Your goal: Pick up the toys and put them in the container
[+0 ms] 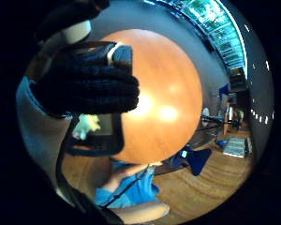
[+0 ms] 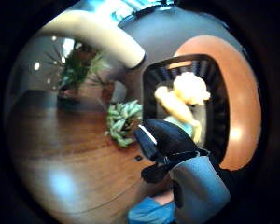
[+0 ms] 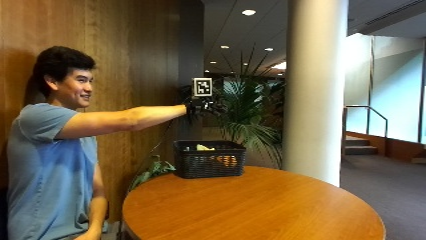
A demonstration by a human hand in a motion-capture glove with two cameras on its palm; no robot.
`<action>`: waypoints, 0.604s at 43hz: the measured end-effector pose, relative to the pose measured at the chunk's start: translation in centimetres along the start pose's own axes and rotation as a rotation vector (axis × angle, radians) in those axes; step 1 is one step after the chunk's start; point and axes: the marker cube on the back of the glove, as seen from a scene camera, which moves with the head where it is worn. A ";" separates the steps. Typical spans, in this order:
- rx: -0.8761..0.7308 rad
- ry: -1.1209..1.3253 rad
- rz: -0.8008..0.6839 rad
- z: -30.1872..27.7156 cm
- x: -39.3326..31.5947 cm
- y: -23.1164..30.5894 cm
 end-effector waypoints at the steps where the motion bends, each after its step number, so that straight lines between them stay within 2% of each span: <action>1: 0.011 0.010 0.005 -0.3 0.6 -0.1; 8: 0.127 0.099 0.040 -1.6 3.9 -0.7; 12: 0.140 0.120 0.163 -1.7 4.7 -1.4; 16: 0.141 0.037 0.241 -1.7 9.0 -0.7; 20: 0.128 0.128 0.305 -1.1 14.7 0.6; 24: 0.118 0.148 0.271 -0.6 18.3 2.0; 26: 0.125 0.118 0.310 -0.6 20.0 2.6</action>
